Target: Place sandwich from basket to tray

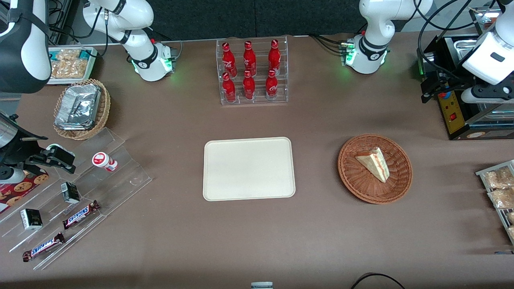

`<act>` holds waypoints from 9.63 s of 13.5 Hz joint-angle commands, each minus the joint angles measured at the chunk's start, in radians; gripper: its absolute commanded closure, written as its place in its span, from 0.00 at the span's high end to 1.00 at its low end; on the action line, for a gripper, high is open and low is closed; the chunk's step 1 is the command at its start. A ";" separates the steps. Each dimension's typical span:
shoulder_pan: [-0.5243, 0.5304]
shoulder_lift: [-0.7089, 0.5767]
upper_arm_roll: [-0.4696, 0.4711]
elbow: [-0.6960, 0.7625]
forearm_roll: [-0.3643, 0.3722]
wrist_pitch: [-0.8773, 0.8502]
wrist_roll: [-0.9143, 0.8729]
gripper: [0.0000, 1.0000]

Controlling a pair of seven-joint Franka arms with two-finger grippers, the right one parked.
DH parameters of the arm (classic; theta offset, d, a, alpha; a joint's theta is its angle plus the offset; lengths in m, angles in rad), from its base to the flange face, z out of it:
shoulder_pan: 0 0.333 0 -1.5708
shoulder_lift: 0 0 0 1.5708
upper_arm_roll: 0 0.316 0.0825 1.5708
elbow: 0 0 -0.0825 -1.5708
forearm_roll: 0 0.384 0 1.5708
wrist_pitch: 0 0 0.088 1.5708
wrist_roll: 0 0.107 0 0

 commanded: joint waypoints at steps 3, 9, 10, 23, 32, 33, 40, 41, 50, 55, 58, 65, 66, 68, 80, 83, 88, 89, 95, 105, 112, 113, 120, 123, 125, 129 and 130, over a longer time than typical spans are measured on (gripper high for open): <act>-0.010 -0.008 0.010 -0.030 -0.007 0.011 -0.018 1.00; -0.007 0.057 0.011 -0.210 -0.008 0.177 -0.321 1.00; 0.000 0.057 0.011 -0.273 -0.008 0.237 -0.358 1.00; -0.006 0.348 0.010 -0.491 0.001 0.741 -0.714 1.00; -0.026 0.460 0.005 -0.536 -0.005 0.928 -0.729 0.34; -0.026 0.462 0.005 -0.534 -0.005 0.926 -0.730 0.18; -0.026 0.364 -0.048 -0.449 -0.011 0.754 -0.507 0.00; -0.026 0.362 -0.079 -0.385 -0.014 0.670 -0.510 0.00; -0.199 0.489 -0.309 -0.018 0.019 0.451 -0.645 0.00; -0.358 0.713 -0.309 0.180 0.101 0.463 -0.660 0.02; -0.424 0.840 -0.306 0.324 0.107 0.466 -0.661 0.04; -0.497 1.040 -0.299 0.508 0.217 0.514 -0.735 0.03; -0.501 1.058 -0.299 0.522 0.220 0.515 -0.749 0.03; -0.509 1.086 -0.297 0.532 0.229 0.535 -0.756 0.03; -0.497 1.054 -0.262 0.532 0.207 0.530 -0.846 1.00; -0.419 0.924 -0.263 0.520 0.067 0.428 -0.774 1.00; -0.207 0.639 -0.265 0.275 -0.074 0.270 -0.534 0.99; -0.160 0.579 -0.265 0.195 -0.082 0.271 -0.472 0.99; 0.097 0.143 -0.260 -0.319 -0.097 0.371 -0.153 0.99; 0.180 0.032 -0.197 0.007 0.008 -0.037 -0.042 1.00; 0.168 0.087 -0.201 0.096 0.051 -0.043 -0.021 1.00; 0.137 0.086 -0.191 0.096 0.056 -0.045 -0.021 1.00; 0.063 0.084 -0.116 0.113 0.056 -0.049 -0.019 1.00; 0.063 0.084 -0.118 0.118 0.055 -0.049 -0.019 1.00; 0.062 0.080 -0.119 0.118 0.052 -0.058 -0.022 1.00; 0.066 0.078 -0.116 0.119 0.045 -0.075 -0.016 1.00; 0.068 0.078 -0.116 0.119 0.041 -0.077 -0.016 1.00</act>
